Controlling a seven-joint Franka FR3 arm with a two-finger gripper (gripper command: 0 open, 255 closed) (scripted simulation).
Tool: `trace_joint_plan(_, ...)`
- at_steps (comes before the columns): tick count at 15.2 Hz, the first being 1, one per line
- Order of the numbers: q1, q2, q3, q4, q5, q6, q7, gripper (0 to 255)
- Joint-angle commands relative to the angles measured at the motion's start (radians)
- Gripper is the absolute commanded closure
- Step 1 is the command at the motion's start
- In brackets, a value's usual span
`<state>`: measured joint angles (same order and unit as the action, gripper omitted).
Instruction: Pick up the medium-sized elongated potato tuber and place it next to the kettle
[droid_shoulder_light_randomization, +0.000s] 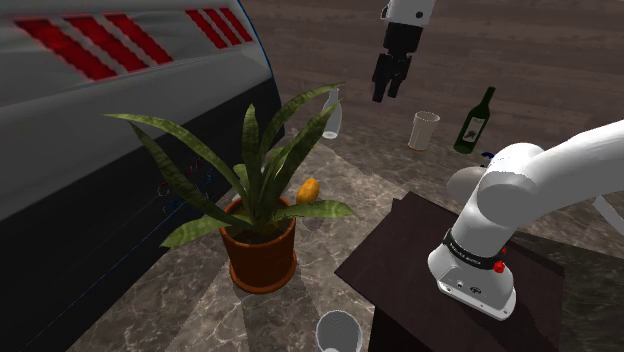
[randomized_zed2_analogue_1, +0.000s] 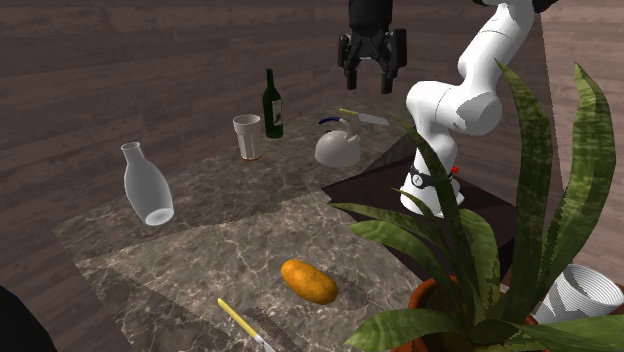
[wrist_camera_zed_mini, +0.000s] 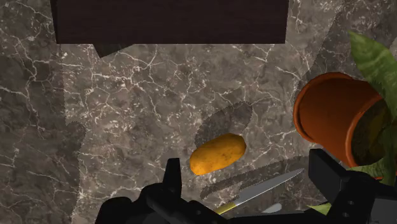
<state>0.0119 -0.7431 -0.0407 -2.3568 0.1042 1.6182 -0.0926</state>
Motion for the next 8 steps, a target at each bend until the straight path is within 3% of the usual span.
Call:
trace_joint_plan(1,0.000,0.000,0.000,0.000,0.000,0.000,0.000,0)
trace_joint_plan(8,-0.040,0.094,0.110,-0.145,0.054,0.271,0.236,0)
